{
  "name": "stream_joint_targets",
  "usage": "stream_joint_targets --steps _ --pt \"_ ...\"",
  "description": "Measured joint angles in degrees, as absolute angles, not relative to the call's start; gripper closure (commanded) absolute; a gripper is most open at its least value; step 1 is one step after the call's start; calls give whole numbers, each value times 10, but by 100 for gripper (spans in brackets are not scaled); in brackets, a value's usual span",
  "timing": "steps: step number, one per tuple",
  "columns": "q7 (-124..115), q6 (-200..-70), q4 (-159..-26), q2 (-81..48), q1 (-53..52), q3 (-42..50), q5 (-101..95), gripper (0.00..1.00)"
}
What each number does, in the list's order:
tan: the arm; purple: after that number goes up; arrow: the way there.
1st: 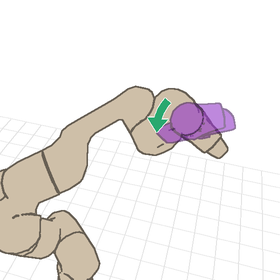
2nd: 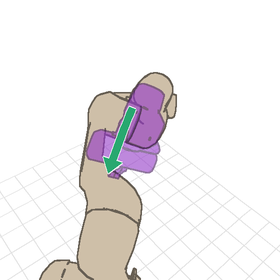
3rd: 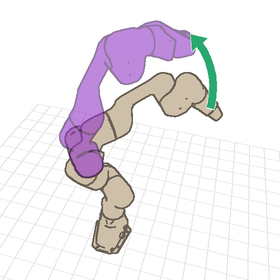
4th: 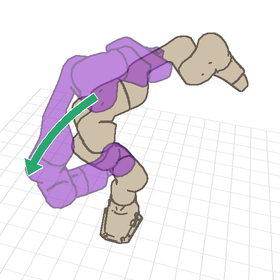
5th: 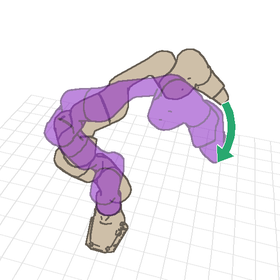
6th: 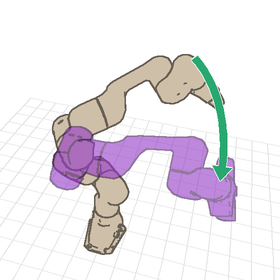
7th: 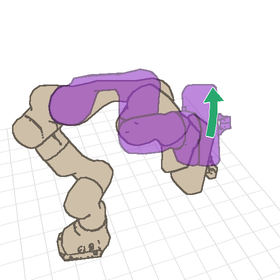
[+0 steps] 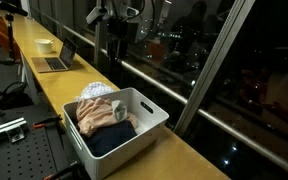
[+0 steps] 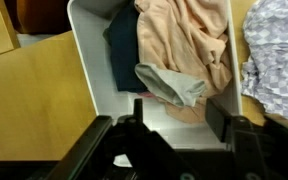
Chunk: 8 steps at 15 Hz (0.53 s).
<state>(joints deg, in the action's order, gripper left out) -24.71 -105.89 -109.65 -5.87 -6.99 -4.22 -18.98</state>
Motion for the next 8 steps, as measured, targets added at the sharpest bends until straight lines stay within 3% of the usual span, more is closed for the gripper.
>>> stream_joint_targets --steps 8 --pt "-336 -1059 -1047 -127 -182 -115 -220 0"
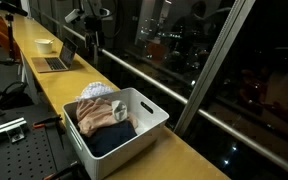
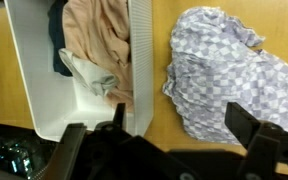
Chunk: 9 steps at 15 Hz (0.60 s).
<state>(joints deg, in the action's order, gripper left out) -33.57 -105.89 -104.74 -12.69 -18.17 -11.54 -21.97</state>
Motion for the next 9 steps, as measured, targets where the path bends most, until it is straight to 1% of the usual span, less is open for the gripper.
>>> stream_joint_targets --steps 5,9 --pt "-351 -1061 -982 -221 -236 -117 -283 0" --pt "-352 -1089 -944 -295 -268 -109 -312 0"
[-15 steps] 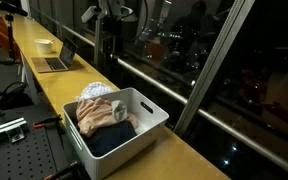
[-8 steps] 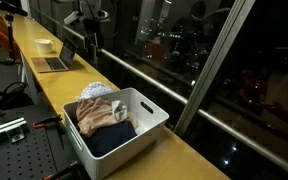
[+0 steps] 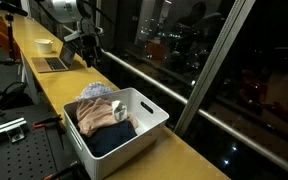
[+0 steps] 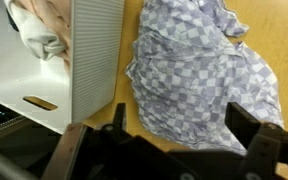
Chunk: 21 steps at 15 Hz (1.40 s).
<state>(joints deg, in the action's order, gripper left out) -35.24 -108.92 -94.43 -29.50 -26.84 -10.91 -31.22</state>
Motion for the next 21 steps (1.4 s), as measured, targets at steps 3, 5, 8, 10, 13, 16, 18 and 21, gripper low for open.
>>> stream_joint_targets --steps 3,5,8,10,13,16,18,21 --pt "-352 -1109 -920 -343 -286 -98 -314 0" --pt "-352 -1116 -906 -369 -296 -89 -314 0" --pt "-352 -1125 -896 -397 -306 -79 -314 0" --pt "-353 -1136 -896 -411 -310 -73 -314 0" --pt "-353 -1161 -898 -433 -310 -63 -314 0" --pt "-355 -1199 -901 -453 -310 -41 -314 0" --pt "-358 -1234 -912 -459 -309 -21 -314 0" --pt "-368 -1293 -940 -462 -304 -2 -314 0"
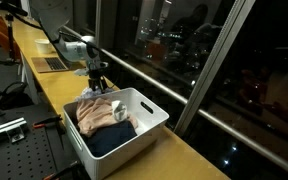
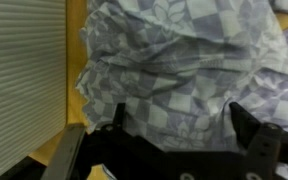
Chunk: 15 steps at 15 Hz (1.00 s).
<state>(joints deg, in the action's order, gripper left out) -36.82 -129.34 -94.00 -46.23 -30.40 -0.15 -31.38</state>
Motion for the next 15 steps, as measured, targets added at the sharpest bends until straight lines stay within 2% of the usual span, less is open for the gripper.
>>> stream_joint_targets --steps 2,3,5,8,14,15 --pt "-374 -1327 -953 -471 -302 4 -313 4" --pt "-377 -1341 -956 -476 -302 5 -313 28" --pt "-382 -1364 -959 -490 -304 5 -313 29" --pt "-388 -1377 -958 -498 -313 7 -313 50" --pt "-397 -1377 -962 -482 -341 9 -313 97" --pt "-402 -1376 -967 -475 -348 10 -313 100"
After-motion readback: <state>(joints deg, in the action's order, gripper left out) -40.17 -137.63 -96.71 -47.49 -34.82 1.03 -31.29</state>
